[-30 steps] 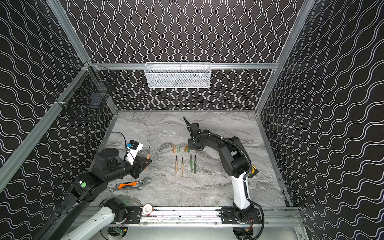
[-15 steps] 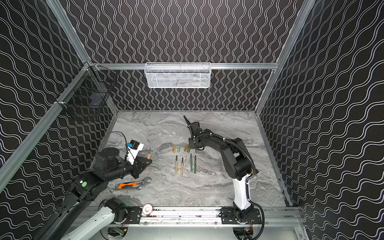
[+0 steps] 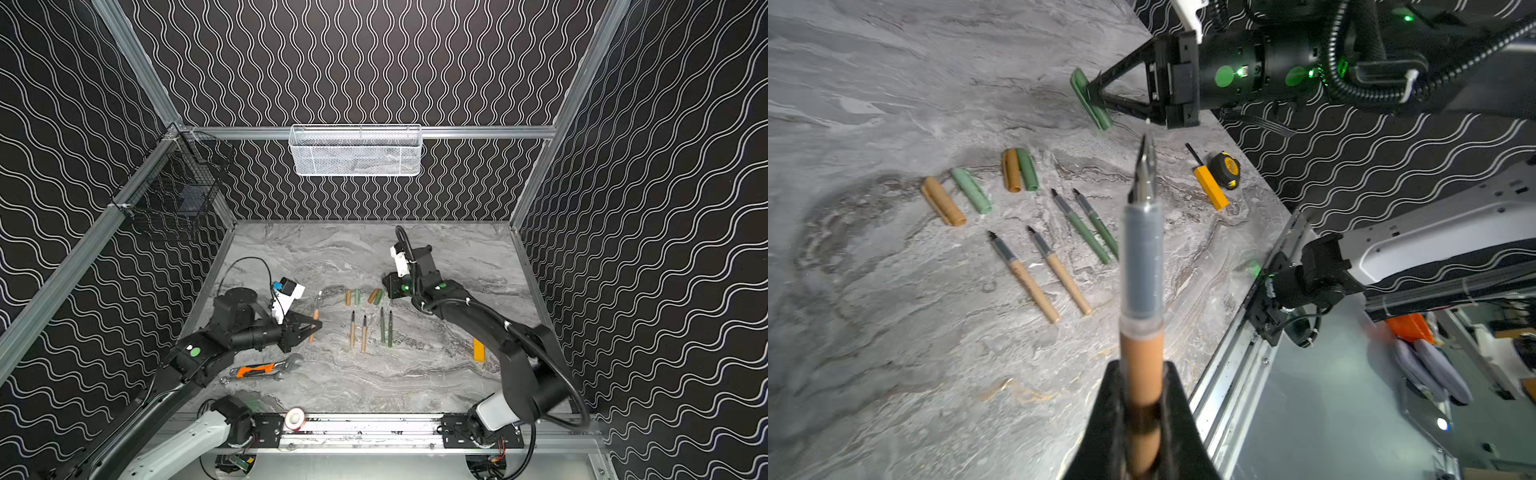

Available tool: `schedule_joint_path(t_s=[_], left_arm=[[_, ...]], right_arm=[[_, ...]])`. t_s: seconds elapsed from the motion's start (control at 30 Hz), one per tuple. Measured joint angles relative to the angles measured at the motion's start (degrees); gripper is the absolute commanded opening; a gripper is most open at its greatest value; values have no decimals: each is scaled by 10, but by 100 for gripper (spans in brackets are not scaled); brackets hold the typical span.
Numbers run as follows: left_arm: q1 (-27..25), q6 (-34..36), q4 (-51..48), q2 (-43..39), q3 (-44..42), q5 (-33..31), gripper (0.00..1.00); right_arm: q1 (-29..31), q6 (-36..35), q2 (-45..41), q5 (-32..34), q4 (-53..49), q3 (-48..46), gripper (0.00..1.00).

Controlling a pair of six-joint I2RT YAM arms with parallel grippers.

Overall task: Insert the pens into the pen caps
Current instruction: 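Close the right gripper on a green cap and lift it, then carry the green cap over the tan pen's nib in the left gripper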

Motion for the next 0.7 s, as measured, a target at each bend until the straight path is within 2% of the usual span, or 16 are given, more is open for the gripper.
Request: schedule_joint_path(t_s=[0.13,0.33,0.5,0.7], left_arm=[[-37,-50,112,16,-48,25,0],[-48,-111,285,39,-124,72,0],[-65,-130,379,53,-147,91,0],[-87,-132,416,52,-150,95,0]], right_arm=[[-2,43,-69,-80,106,-74,18],[1,131,-134,-157,282,-145,18],[12,191,-147,-180,395,-165,18],[51,221,-120,-178,469,-151,18]])
